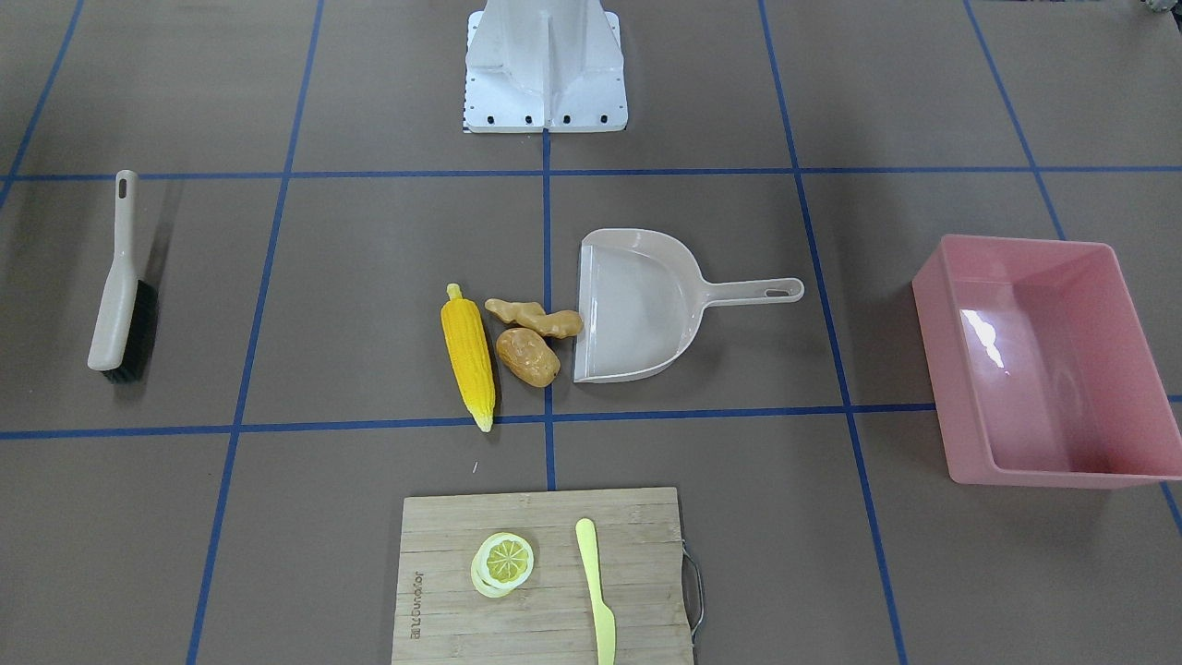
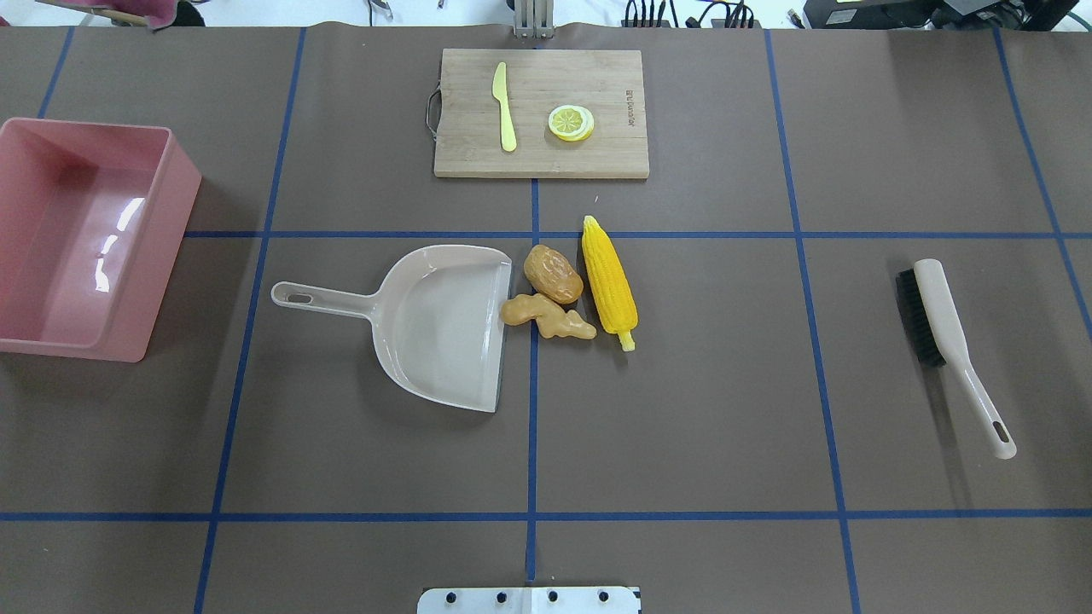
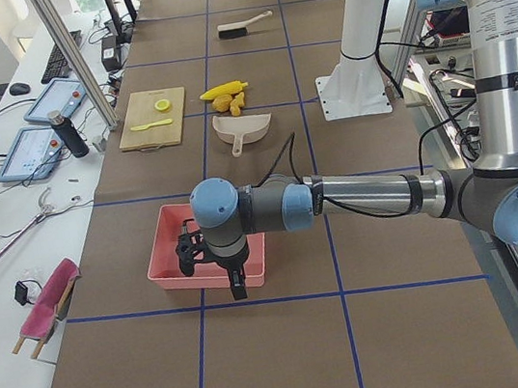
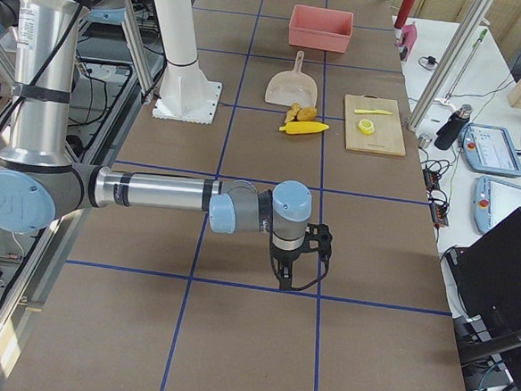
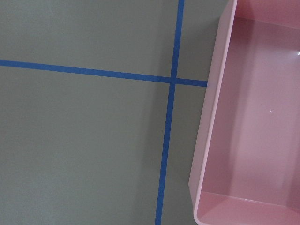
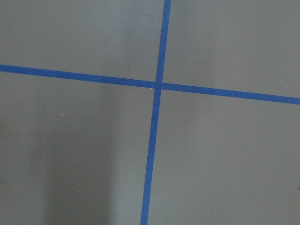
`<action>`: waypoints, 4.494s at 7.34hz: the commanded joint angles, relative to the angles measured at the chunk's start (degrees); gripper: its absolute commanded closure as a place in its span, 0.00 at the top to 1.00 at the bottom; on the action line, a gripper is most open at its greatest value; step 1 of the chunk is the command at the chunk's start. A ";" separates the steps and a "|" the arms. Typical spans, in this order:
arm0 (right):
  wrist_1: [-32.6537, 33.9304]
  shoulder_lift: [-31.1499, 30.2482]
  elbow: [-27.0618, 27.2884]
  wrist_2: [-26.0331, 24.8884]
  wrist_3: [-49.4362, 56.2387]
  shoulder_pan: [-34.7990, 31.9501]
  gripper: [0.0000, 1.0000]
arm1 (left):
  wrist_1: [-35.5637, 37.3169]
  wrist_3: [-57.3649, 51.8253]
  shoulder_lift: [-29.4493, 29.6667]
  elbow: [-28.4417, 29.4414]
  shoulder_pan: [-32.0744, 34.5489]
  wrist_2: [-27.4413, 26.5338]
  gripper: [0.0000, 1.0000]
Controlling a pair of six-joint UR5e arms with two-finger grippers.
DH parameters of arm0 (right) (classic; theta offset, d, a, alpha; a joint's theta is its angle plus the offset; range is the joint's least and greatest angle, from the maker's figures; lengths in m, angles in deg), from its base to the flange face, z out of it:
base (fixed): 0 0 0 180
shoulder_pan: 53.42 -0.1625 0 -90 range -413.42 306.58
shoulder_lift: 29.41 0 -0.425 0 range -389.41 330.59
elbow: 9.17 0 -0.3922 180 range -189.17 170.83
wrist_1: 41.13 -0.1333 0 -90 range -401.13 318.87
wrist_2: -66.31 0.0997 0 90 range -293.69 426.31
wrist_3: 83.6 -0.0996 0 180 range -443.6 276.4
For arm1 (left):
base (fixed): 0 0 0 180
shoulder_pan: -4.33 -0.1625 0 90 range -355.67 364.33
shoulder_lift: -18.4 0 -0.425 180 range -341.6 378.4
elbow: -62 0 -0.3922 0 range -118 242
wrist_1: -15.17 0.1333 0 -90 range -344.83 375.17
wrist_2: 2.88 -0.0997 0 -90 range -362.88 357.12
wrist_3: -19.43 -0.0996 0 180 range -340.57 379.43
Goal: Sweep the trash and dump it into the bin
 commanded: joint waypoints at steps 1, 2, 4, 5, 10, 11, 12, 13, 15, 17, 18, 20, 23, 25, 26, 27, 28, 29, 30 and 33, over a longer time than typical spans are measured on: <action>0.00 -0.22 0.28 -0.11 0.01 -0.04 1.00 | -0.03 0.00 -0.83 0.46 -0.09 -0.17 0.99; 0.00 -0.31 0.29 0.15 0.01 -0.13 1.00 | -0.03 0.00 -1.44 0.29 0.00 -0.08 0.99; 0.00 -0.31 0.20 0.07 0.01 -0.13 1.00 | -0.30 0.00 -2.41 0.20 -0.09 0.27 0.99; 0.00 -0.40 0.20 0.07 0.01 -0.13 1.00 | -0.12 0.09 -2.42 -0.33 -0.09 0.36 0.99; 0.00 -0.31 0.37 0.15 0.01 -0.13 1.00 | -0.03 0.18 -3.82 -2.61 0.09 -0.34 0.99; 0.00 -0.40 0.37 0.15 0.01 -0.13 1.00 | -0.03 0.18 -3.82 -2.27 0.00 -0.34 0.99; -0.09 -0.49 0.37 0.15 0.01 -0.13 1.00 | -0.03 0.18 -3.82 -2.26 0.00 -0.43 0.99; 0.00 -0.49 0.29 0.15 0.01 -0.22 1.00 | -0.03 0.18 -3.82 -2.26 0.00 -0.34 0.99; -0.09 -0.66 0.37 0.15 0.01 -0.74 1.00 | -0.03 0.09 -3.91 -2.00 -0.09 -0.34 0.99; -0.09 -1.19 0.55 0.85 0.54 -3.70 1.00 | -0.03 0.09 -4.70 -2.44 -0.09 -0.34 0.99; 0.09 -1.28 0.46 0.77 0.54 -3.73 1.00 | -0.03 0.09 -4.70 -2.27 -0.09 -0.43 0.99; -0.09 -0.23 -0.24 -0.19 0.63 -3.64 1.00 | -0.12 0.09 -4.70 -2.27 -0.09 -0.34 0.99; 0.18 2.83 -0.87 2.25 -0.42 -3.56 1.00 | -0.03 0.09 -4.61 -1.83 -0.09 -0.34 0.99; 0.09 6.36 -1.38 2.17 -0.16 0.20 1.00 | -0.12 0.09 -4.44 -1.65 -0.09 -0.78 0.99; 1.92 7.24 1.14 1.57 -2.86 3.36 1.00 | -0.12 0.09 -4.00 -1.56 -0.09 -1.91 0.99; 2.54 7.33 5.60 2.26 -16.81 7.13 1.00 | -0.03 0.17 -3.82 -1.65 -0.09 -2.01 0.99; 2.37 7.33 10.00 1.92 -26.60 12.21 1.00 | -0.12 0.18 -3.73 -2.08 0.00 -1.92 0.99; 1.42 7.16 10.91 2.26 -28.36 15.48 1.00 | -0.56 0.26 -2.43 -1.57 0.00 -2.01 0.99; -0.33 5.77 11.10 4.79 -28.46 17.78 1.00 | -0.65 0.18 -2.94 -1.74 0.00 -2.10 0.99; -11.56 -1.62 11.37 5.43 -34.57 24.20 1.00 | -0.65 0.18 -3.03 -1.91 0.00 -2.10 0.99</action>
